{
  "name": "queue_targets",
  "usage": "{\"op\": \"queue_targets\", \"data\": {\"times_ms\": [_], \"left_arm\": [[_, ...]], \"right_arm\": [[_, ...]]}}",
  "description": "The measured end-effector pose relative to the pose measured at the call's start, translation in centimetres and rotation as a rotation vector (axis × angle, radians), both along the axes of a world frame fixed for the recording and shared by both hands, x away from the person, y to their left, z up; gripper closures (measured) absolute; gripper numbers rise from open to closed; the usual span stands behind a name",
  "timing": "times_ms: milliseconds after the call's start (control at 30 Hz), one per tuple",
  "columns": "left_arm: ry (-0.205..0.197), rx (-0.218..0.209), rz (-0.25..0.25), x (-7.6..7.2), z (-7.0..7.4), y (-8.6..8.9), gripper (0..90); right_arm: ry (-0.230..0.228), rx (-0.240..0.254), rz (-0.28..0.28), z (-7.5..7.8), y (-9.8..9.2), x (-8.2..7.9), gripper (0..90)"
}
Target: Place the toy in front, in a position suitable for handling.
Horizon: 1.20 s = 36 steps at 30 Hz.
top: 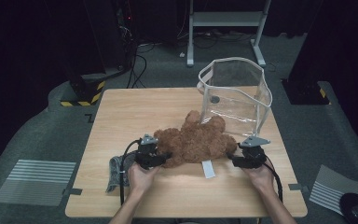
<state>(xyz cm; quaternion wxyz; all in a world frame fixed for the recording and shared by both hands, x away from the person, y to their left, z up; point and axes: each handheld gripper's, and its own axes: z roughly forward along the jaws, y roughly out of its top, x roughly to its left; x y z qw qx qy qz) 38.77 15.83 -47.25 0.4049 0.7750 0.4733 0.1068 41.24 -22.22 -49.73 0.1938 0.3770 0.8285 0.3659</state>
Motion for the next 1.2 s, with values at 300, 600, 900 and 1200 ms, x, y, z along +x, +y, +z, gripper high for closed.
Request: {"op": "queue_targets", "data": {"times_ms": [300, 600, 900, 1200], "left_arm": [[0.036, -0.043, -0.006, 0.9, 0.1, 0.6, 59.9], [0.081, -0.113, 0.029, 0.0, 1.9, 1.5, 60.5], [0.191, -0.104, 0.095, 1.3, 2.2, 2.2, 40.4], [0.103, -0.092, 0.123, 1.3, 2.2, 3.1, 30.5]], "right_arm": [[-0.072, -0.05, 0.076, -0.5, 1.7, 1.2, 83.4], [-0.009, -0.018, 0.134, 1.3, 0.5, -0.9, 86.5], [0.191, 0.032, 0.231, 2.7, -0.5, -2.5, 83.4], [0.093, 0.008, 0.169, 2.1, -0.2, -2.5, 54.3]]}}
